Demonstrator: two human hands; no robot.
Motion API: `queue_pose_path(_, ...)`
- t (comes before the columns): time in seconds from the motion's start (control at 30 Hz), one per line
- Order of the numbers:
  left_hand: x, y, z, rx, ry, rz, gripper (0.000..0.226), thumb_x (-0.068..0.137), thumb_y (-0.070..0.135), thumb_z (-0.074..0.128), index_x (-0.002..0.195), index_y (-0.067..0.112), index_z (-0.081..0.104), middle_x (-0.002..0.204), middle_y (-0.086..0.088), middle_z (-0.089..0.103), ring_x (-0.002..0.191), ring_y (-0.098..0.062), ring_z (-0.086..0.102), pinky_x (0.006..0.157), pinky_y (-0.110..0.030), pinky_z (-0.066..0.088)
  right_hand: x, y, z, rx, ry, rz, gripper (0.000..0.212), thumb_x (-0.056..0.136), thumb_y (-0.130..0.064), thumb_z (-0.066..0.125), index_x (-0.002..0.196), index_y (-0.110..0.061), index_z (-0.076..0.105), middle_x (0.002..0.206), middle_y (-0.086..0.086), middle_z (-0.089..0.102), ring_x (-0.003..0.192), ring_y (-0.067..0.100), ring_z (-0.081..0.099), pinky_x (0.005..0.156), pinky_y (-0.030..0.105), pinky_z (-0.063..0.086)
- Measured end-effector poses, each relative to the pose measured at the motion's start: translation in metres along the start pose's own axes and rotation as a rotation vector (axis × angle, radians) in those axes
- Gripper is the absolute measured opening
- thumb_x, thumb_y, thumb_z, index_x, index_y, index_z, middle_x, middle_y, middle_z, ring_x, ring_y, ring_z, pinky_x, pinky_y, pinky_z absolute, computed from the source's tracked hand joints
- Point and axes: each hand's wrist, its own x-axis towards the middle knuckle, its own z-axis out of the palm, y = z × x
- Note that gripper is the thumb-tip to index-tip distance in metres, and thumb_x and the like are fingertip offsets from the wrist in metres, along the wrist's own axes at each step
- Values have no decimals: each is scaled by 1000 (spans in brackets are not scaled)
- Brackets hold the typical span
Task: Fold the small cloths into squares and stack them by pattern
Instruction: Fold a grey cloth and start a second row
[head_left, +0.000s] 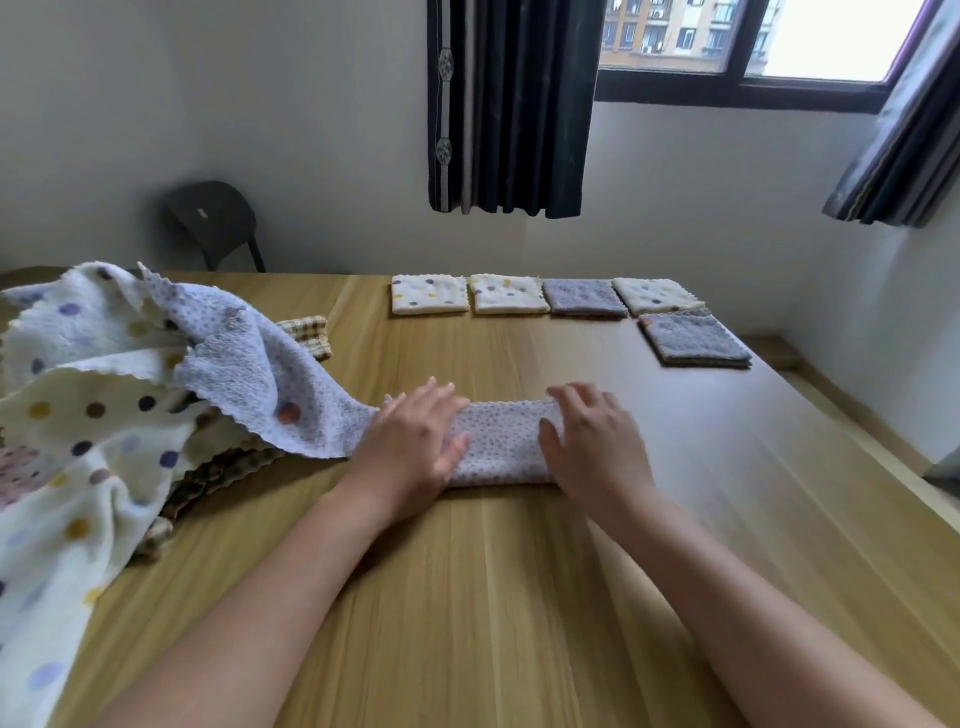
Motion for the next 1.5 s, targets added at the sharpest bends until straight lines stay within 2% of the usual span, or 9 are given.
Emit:
queue_pose_path(0.27, -3, 2, 8, 162, -382, -96, 66, 97, 61, 17, 152, 34, -6, 160, -2, -16, 147, -18, -15, 119, -41, -11, -18, -7, 6, -60, -502, 32, 58, 99, -57, 17, 153, -39, 5, 162, 1, -7, 149, 22, -9, 120, 41, -4)
queue_pose_path(0.5, -22, 26, 4, 235, -176, -242, 69, 95, 63, 18, 152, 26, 14, 157, -7, 25, 143, -23, 25, 115, -44, 12, -28, 0, -2, -8, -187, -12, 45, 99, -35, 41, 143, -25, 39, 152, 5, 34, 141, 25, 28, 113, 40, 23)
queue_pose_path(0.67, -37, 42, -14, 46, 252, -129, 52, 92, 51, 25, 116, 17, 57, 79, 3, 69, 72, -19, 64, 80, -37, 37, -47, -10, -2, 6, -21, -117, 31, 92, -36, 38, 98, -22, 65, 101, -4, 63, 95, 20, 59, 78, 34, 41)
queue_pose_path(0.8, -53, 35, -18, -288, 235, 40, 23, 88, 40, 47, 92, 25, 64, 53, 11, 57, 49, -7, 52, 60, -18, 33, -46, 4, -2, 62, -130, -83, 29, 99, -33, 41, 116, -24, 63, 124, -9, 58, 114, 14, 53, 95, 31, 37)
queue_pose_path(0.97, -60, 9, -11, -244, 107, 249, 35, 84, 54, 52, 106, 30, 65, 109, 21, 61, 102, 8, 54, 90, -28, 40, -44, 4, 1, 151, -268, -166, 36, 101, -31, 40, 135, -28, 52, 145, -14, 44, 137, 6, 34, 120, 38, 15)
queue_pose_path(1.07, -59, 11, -12, -171, -116, 224, 74, 82, 76, 32, 144, 35, 38, 155, 20, 22, 143, 5, 13, 117, -33, 11, -42, 5, -1, 190, -319, -215, 38, 101, -31, 40, 139, -28, 49, 151, -14, 38, 144, 5, 22, 121, 38, 8)
queue_pose_path(1.2, -59, 20, -8, 17, -386, 158, 94, 70, 82, -2, 152, 36, -1, 155, 22, -13, 142, 7, -15, 119, -43, -11, -41, 6, -2, 261, -269, -244, 34, 101, -26, 42, 132, -26, 56, 147, -13, 44, 142, 5, 28, 120, 40, 13)
queue_pose_path(1.33, -62, 24, -7, -22, -180, 145, 92, 75, 84, 14, 149, 31, 28, 156, 17, 17, 144, -2, 14, 119, -44, 6, -41, 8, -1, 341, -128, -201, 32, 96, -16, 43, 118, -18, 66, 130, -6, 61, 124, 10, 51, 110, 45, 35)
queue_pose_path(1.5, -59, 27, -5, -161, 19, 357, 28, 86, 53, 51, 92, 27, 61, 95, 13, 57, 91, -6, 53, 78, -27, 41, -43, 5, -6, 381, -131, -165, 47, 80, -10, 36, 114, -13, 68, 124, 1, 65, 117, 19, 58, 101, 42, 45)
